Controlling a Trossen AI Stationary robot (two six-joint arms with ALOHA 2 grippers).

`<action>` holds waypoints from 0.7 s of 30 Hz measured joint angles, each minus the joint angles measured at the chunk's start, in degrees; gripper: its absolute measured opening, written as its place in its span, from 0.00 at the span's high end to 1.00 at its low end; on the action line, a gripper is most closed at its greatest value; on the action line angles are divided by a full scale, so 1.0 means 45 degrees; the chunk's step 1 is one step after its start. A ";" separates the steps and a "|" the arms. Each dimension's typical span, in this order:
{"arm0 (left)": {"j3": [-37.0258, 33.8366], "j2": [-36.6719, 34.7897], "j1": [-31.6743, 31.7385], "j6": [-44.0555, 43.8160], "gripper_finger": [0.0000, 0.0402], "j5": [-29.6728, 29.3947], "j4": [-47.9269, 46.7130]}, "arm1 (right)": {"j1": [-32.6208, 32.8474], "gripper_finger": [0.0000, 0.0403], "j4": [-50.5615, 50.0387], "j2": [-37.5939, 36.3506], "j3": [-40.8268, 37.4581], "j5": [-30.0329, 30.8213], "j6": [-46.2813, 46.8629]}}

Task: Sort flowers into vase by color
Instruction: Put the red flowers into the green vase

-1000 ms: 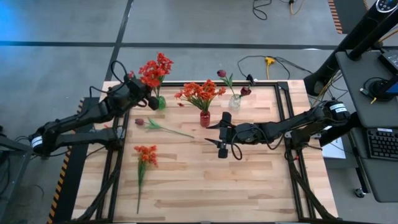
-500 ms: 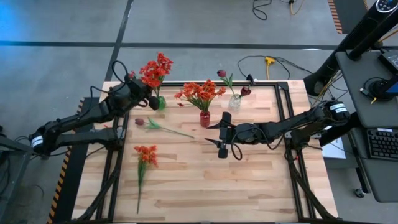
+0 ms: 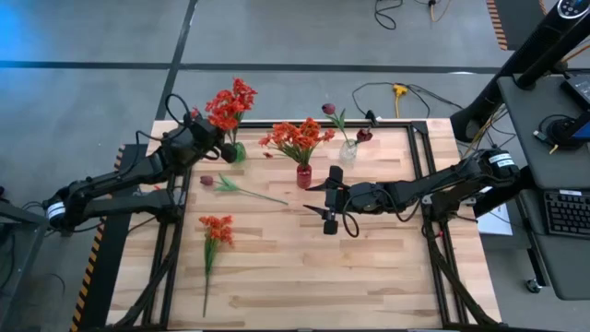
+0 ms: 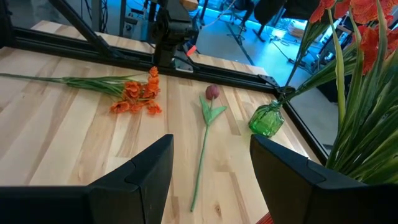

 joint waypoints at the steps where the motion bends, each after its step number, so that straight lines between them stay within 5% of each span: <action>1: 0.0000 0.0000 0.0000 0.0000 1.00 0.0000 0.0000 | 0.0000 0.49 0.0000 0.0000 0.0000 0.0000 0.0000; 21: 0.0000 0.0002 0.0000 -0.0416 1.00 -0.0096 -0.0267 | -0.0132 0.49 0.0005 0.0000 0.0000 0.0000 0.0097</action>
